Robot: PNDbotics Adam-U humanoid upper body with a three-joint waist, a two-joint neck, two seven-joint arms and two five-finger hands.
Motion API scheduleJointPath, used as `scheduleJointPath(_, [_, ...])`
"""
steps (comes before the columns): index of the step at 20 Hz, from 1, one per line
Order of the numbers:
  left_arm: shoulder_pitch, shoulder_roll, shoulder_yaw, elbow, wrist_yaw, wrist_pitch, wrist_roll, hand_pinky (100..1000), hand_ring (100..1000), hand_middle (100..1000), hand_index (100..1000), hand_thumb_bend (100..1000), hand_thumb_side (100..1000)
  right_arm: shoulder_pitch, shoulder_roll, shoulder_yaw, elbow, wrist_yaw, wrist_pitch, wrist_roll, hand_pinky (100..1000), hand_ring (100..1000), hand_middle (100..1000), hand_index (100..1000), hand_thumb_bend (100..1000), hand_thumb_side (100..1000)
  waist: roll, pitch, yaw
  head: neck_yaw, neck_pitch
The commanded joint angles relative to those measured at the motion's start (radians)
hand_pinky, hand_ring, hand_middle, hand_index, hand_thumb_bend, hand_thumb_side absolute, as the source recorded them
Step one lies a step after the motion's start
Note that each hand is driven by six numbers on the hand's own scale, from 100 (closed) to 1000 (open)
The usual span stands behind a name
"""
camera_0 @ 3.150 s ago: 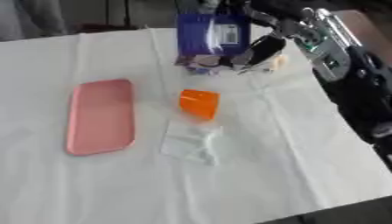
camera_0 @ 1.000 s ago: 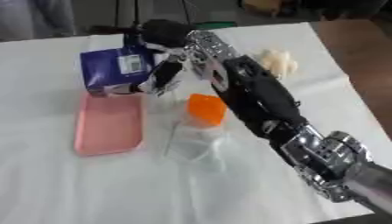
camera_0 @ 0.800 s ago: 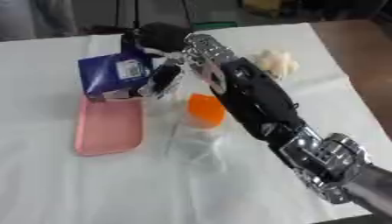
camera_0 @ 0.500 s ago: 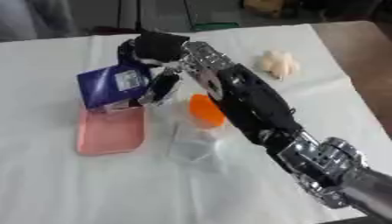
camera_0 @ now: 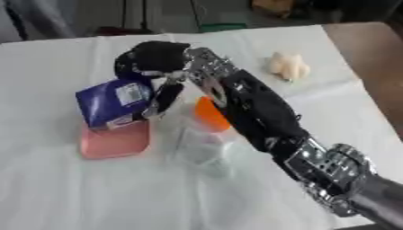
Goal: Pick up objects on the table and place them in the box.
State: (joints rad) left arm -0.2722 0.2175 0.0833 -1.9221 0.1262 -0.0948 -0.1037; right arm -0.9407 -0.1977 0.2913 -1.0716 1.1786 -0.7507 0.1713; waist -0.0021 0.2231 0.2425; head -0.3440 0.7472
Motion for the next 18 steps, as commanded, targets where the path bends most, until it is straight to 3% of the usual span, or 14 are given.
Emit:
scheduleJointPath(1, [-0.017, 0.004, -0.003, -0.017, 0.007, -0.001, -0.005, 619, 640, 730, 841, 183, 874, -0.022, -0.011, 0.004, -0.043, 0.032, -0.030, -0.023, 772, 685, 758, 770, 199, 653, 0.003, -0.022, 0.005, 0.003, -0.009])
scheduleJointPath(9, [-0.027, 0.003, -0.008, -0.016, 0.012, 0.001, -0.011, 619, 640, 732, 841, 185, 873, -0.019, -0.010, 0.006, -0.029, 0.109, -0.043, -0.091, 779, 704, 756, 782, 223, 648, -0.006, -0.022, 0.019, 0.005, -0.014])
scheduleJointPath(15, [-0.032, 0.004, -0.014, -0.019, 0.016, 0.002, -0.017, 619, 641, 733, 841, 185, 871, -0.019, -0.007, -0.010, 0.036, 0.152, -0.029, -0.069, 803, 751, 788, 849, 300, 683, -0.010, -0.022, 0.029, 0.004, -0.017])
scheduleJointPath(17, [-0.033, 0.004, -0.017, -0.019, 0.017, 0.003, -0.020, 619, 641, 734, 841, 185, 873, -0.020, -0.006, -0.012, 0.051, 0.165, -0.028, -0.056, 817, 774, 801, 883, 351, 703, -0.012, -0.020, 0.032, 0.005, -0.019])
scheduleJointPath(18, [-0.034, 0.004, -0.017, -0.019, 0.017, 0.003, -0.021, 619, 641, 734, 842, 186, 873, -0.020, -0.007, -0.011, 0.055, 0.172, -0.030, -0.047, 862, 844, 834, 969, 508, 770, -0.013, -0.020, 0.033, 0.006, -0.020])
